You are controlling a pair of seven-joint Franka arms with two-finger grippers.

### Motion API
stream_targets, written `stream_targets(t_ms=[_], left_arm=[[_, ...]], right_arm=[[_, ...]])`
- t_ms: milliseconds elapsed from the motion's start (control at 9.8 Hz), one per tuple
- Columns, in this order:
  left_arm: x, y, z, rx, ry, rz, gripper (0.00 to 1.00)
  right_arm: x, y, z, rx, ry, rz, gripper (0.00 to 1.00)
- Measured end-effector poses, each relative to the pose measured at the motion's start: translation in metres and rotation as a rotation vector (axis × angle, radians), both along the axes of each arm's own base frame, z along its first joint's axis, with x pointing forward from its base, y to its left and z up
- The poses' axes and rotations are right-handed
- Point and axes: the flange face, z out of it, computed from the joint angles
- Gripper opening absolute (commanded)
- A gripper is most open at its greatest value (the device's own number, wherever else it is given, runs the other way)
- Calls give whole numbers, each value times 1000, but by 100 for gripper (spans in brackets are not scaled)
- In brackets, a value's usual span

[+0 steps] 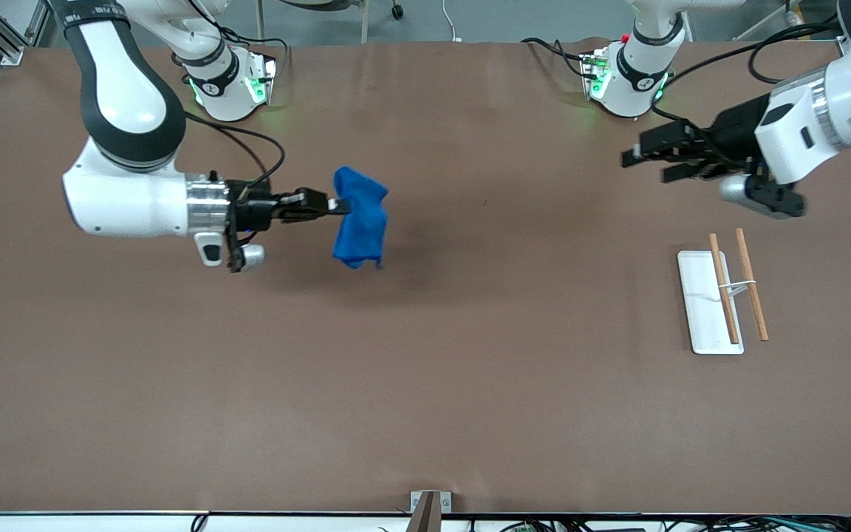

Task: Right arm passes towel to left arm to hang
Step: 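Bring the towel to the left gripper while the left gripper approaches, then close the left gripper on the towel beside the right gripper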

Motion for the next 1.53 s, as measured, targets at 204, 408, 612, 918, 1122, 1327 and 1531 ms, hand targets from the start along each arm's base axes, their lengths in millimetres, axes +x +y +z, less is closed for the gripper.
stream_targets(t_ms=[204,408,612,918,1122,1327,1531], left_arm=[[-7,-26,-34,-164,111,-4,99],[-10,-50,-79,-355,219,1,98],[-15,-74,-124,-473,253,1,99],[-41,-104,-159,-588,258,58,99],[-53,-116,-157,-645,226,101,99],[-79,-139,-165,-679,148,188,99],[-99,-155,-174,-684,109,223,98]], right_arm=[[-13,37,13,156,71,-29,0],[-23,62,23,264,127,-47,0],[-35,86,34,376,191,-69,0],[-43,104,37,451,246,-91,0],[-45,115,32,458,242,-127,0],[-47,128,34,472,229,-138,0],[-46,129,33,476,220,-140,0]])
